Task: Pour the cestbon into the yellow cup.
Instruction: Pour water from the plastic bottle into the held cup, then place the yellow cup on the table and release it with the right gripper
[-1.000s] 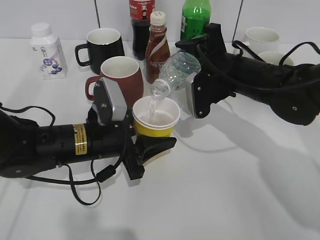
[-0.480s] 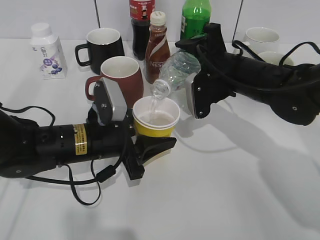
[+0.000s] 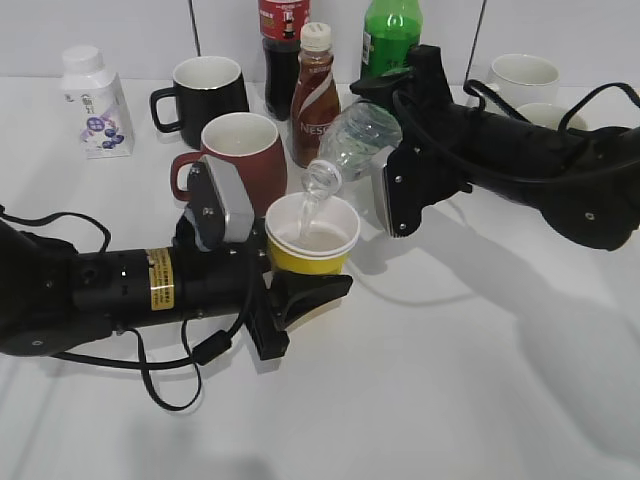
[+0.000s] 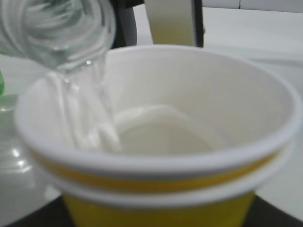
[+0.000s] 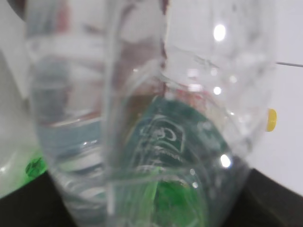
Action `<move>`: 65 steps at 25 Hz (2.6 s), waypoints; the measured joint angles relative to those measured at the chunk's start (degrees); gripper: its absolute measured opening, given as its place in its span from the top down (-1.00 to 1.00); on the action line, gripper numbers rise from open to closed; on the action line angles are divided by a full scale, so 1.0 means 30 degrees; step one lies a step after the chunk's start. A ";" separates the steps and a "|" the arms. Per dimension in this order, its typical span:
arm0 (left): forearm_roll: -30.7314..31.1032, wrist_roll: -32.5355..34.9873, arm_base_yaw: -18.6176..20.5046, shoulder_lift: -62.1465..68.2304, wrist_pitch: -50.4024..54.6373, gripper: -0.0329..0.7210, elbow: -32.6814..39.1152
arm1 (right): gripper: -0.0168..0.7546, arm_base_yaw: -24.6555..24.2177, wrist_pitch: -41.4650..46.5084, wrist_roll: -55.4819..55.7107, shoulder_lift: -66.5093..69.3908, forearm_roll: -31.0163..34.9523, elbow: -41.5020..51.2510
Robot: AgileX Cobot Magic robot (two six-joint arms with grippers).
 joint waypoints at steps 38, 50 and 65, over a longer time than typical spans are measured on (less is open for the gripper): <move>-0.0525 0.0000 0.0000 0.0000 -0.0315 -0.09 0.0000 | -0.28 0.0000 0.0017 0.5753 0.0000 -0.0033 0.0000; -0.1329 0.0000 0.0204 -0.0927 -0.0589 -0.09 0.0151 | -0.28 0.0000 -0.0063 1.7957 0.0000 0.0010 0.0000; -0.2228 0.0000 0.4933 -0.4799 -0.0681 -0.09 0.2707 | -0.28 0.0000 -0.0435 2.8762 0.0000 0.2782 0.0000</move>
